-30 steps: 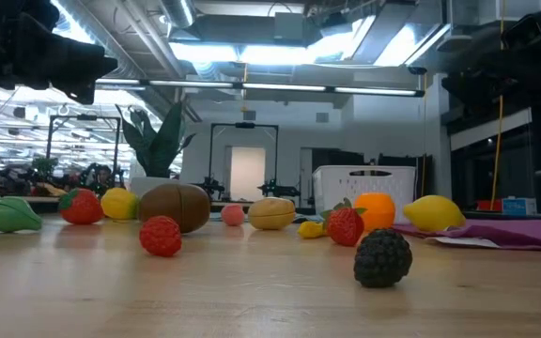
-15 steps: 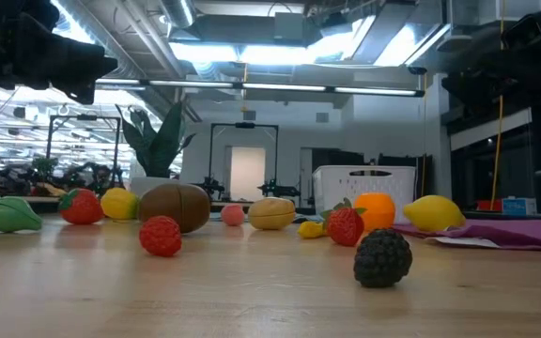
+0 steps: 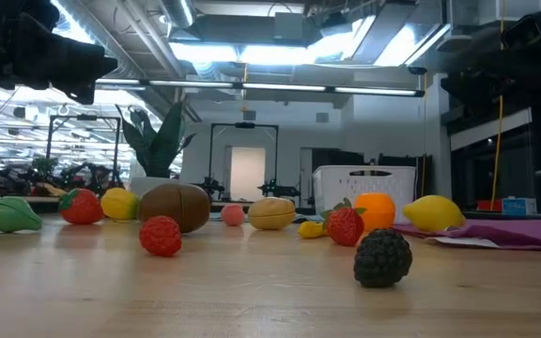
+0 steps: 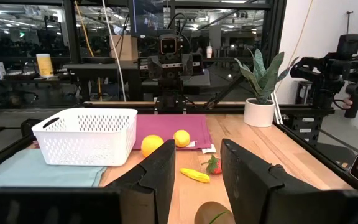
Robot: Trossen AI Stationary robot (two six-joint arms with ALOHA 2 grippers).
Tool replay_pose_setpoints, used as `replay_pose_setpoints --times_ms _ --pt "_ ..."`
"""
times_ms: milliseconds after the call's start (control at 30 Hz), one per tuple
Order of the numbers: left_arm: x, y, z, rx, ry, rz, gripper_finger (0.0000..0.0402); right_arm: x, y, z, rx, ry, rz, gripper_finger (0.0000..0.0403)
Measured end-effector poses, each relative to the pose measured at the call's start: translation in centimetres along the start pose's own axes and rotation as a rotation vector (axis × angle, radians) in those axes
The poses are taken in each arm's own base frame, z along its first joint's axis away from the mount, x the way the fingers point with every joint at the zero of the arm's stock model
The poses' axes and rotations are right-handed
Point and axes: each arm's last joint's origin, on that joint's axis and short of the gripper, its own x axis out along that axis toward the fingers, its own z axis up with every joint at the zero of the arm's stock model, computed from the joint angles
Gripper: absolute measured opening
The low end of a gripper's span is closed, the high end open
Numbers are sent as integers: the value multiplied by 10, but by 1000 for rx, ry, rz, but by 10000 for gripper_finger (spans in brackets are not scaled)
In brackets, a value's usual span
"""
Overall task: Pick and placing Produce into tupperware
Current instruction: Put the yellow lemon into the white container
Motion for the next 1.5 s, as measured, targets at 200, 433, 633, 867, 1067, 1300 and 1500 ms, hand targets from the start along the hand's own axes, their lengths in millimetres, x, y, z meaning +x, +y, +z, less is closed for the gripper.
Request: replay_pose_setpoints --times_ms 200,433,633,867,1067,1300,1500 --pt "0 0 0 0 0 0 121 0 0 0 0 0 -1 278" --pt "0 0 0 0 0 0 121 0 0 0 0 0 -1 278" --pt "0 0 0 0 0 0 121 0 0 0 -1 -1 0 278" --pt "0 0 0 0 0 0 121 0 0 0 -1 -1 0 278" --pt "0 0 0 0 0 0 121 0 0 0 -1 -1 -1 278" --pt "0 0 0 0 0 0 121 0 0 1 -3 -10 -17 278" --pt "0 0 0 0 0 0 121 0 -1 1 -7 -12 -48 278"
